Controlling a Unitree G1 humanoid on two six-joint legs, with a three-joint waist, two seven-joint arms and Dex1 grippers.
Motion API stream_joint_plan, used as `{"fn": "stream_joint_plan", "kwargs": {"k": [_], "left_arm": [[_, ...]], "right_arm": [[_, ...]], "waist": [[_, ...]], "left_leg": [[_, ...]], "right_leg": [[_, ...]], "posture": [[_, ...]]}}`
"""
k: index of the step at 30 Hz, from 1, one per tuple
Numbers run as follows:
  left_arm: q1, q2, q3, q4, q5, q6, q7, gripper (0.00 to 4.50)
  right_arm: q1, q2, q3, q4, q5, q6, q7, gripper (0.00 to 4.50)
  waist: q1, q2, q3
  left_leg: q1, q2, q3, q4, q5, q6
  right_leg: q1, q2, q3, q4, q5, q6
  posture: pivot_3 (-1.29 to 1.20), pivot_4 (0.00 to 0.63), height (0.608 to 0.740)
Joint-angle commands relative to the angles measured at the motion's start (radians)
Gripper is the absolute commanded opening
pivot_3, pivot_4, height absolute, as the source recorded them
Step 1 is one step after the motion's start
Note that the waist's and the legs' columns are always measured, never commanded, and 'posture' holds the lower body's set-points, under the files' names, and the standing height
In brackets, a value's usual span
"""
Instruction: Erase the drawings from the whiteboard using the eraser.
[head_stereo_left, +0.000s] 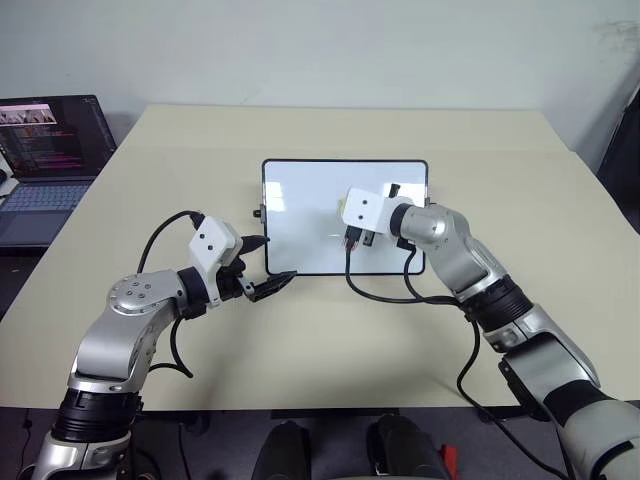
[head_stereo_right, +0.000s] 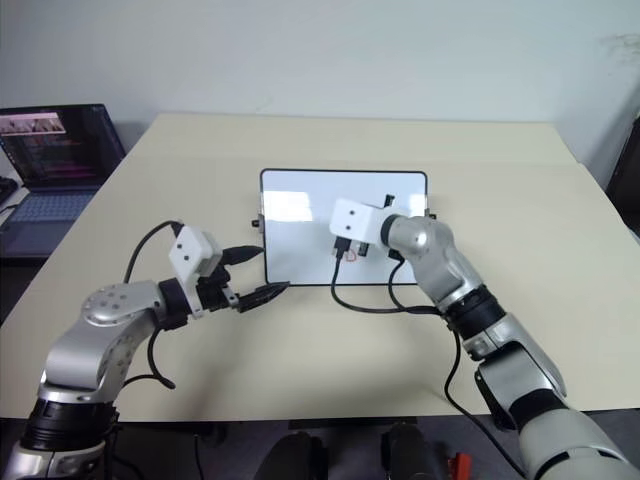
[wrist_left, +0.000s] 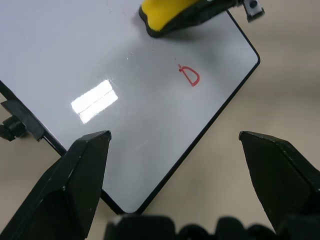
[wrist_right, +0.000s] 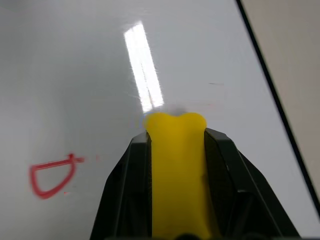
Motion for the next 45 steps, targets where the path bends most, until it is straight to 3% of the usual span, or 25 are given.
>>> {"fn": "stream_joint_plan", "kwargs": {"k": [1,9,18,22,27,34,45], "left_arm": [[-0.004,0.005,0.016,-0.035,-0.006,-0.009,0.008,4.50],[0.020,0.019,0.056,-0.028,-0.012,-0.018,0.017,4.50],[0.108,0.052,0.099,-0.018,-0.025,-0.057,-0.040,4.50],[0.130,0.059,0.084,-0.006,-0.012,-0.089,-0.065,4.50],[0.125,0.055,0.070,0.008,-0.003,-0.111,-0.078,4.50],[0.113,0.061,0.048,0.015,0.009,-0.134,-0.105,4.50],[0.103,0.061,0.020,0.006,0.013,-0.155,-0.126,4.50]], "right_arm": [[0.016,-0.002,-0.052,0.012,0.020,0.021,-0.004,1.12],[0.117,0.128,-0.347,-0.330,0.373,0.307,0.028,1.12],[0.488,-0.128,-0.435,-0.767,0.583,0.526,0.181,1.12],[0.662,-0.246,-0.403,-0.819,0.548,0.467,0.186,1.12],[0.778,-0.306,-0.314,-0.834,0.458,0.345,0.147,1.12],[0.715,-0.196,-0.267,-0.835,0.423,0.284,0.044,1.12],[0.374,-0.015,-0.087,-0.540,0.221,0.248,-0.092,1.12]], "waist": [[0.000,0.000,0.000],[0.002,0.001,0.001],[0.008,0.001,0.001],[0.008,0.001,0.002],[-0.001,0.001,0.002],[0.001,0.001,0.002],[0.005,0.001,0.001]], "left_leg": [[0.000,0.000,0.000,0.000,0.000,0.000],[-0.004,0.001,-0.001,-0.002,0.000,0.000],[-0.008,0.000,-0.003,-0.005,-0.003,-0.001],[-0.009,0.000,-0.002,-0.005,-0.004,-0.001],[-0.006,0.001,-0.001,-0.004,-0.004,-0.001],[-0.005,0.001,0.000,-0.004,-0.004,-0.001],[-0.006,0.001,0.000,-0.003,-0.004,-0.001]], "right_leg": [[0.000,0.000,0.000,0.000,0.000,0.000],[-0.003,0.000,-0.001,-0.001,0.000,0.000],[-0.001,-0.002,-0.004,-0.016,0.000,0.000],[-0.001,-0.002,-0.004,-0.016,-0.001,0.001],[0.000,0.001,-0.002,-0.015,-0.001,0.002],[0.000,0.002,0.000,-0.015,-0.001,0.003],[0.000,0.001,0.000,-0.014,-0.001,0.002]], "posture": [[0.00,0.150,0.740],[0.00,0.150,0.740],[0.00,0.150,0.740],[0.00,0.150,0.740],[0.00,0.150,0.740],[0.00,0.150,0.740],[0.00,0.150,0.740]]}}
